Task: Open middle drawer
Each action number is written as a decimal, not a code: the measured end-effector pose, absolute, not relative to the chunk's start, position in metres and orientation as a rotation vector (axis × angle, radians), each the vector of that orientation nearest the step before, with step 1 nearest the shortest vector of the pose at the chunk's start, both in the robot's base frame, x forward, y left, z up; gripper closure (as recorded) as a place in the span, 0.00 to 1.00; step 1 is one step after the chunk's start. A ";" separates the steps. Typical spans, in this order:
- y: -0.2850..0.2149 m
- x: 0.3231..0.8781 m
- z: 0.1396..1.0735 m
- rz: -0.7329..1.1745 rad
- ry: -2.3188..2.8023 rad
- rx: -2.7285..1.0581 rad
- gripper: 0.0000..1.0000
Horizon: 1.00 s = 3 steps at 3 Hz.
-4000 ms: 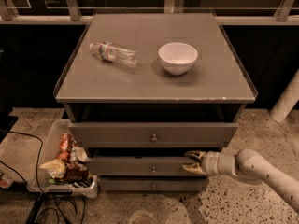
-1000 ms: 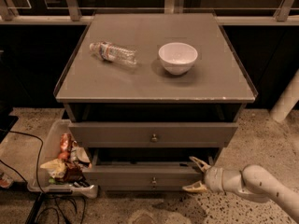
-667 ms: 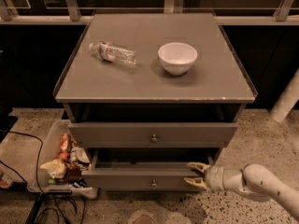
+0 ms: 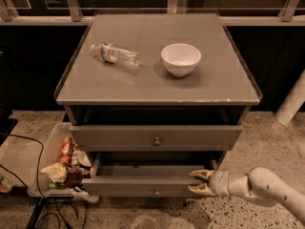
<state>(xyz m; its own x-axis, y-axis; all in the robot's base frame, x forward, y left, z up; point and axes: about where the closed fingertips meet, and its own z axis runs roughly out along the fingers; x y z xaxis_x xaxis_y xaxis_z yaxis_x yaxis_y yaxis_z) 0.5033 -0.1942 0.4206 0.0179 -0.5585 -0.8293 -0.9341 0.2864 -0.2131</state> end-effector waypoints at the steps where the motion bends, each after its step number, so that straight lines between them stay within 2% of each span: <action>1: -0.199 0.486 0.418 0.524 1.658 -1.381 1.00; 2: -0.199 0.486 0.417 0.524 1.658 -1.381 0.82; 3: -0.199 0.486 0.417 0.524 1.658 -1.381 0.58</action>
Offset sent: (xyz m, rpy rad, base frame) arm -0.0175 -0.0054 -0.0031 0.0014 0.0002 -0.0031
